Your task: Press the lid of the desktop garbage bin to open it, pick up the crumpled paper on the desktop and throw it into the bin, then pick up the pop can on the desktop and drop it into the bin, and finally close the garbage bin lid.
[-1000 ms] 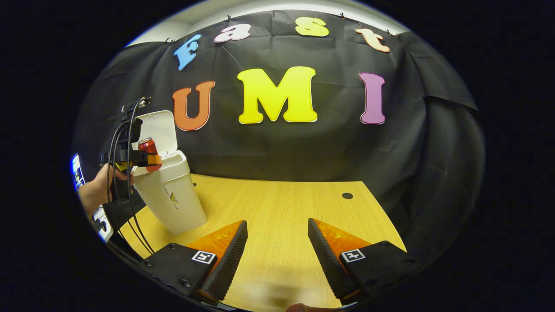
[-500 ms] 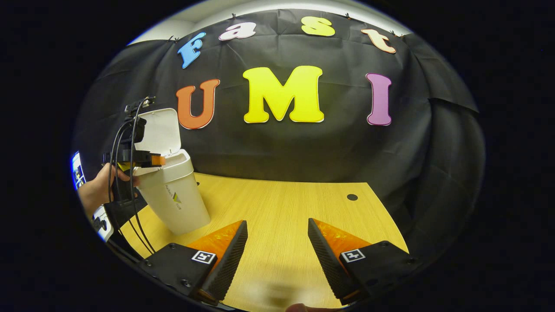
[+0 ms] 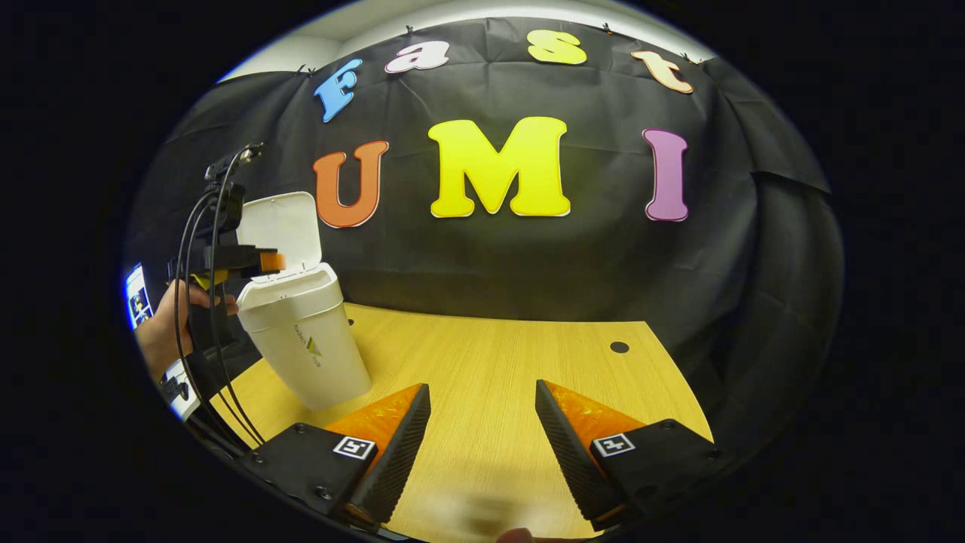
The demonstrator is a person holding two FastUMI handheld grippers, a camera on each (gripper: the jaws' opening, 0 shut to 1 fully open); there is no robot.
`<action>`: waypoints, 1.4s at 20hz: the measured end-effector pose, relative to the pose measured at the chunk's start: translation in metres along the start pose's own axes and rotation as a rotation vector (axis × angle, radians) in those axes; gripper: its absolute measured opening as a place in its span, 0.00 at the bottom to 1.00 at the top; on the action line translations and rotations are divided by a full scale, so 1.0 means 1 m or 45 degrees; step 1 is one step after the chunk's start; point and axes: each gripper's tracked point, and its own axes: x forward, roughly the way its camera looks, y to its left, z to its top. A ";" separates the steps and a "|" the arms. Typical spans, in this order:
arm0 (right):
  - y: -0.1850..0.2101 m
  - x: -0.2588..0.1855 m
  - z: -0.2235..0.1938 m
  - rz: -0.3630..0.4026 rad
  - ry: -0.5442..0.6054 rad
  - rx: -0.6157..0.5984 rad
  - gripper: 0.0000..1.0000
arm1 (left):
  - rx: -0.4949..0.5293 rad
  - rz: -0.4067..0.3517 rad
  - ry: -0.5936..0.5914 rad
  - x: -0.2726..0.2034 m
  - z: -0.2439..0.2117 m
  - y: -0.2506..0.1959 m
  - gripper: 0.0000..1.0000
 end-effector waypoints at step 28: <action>-0.083 0.017 0.042 -0.118 -0.015 0.060 0.89 | -0.133 0.567 -0.045 0.095 0.171 0.053 0.96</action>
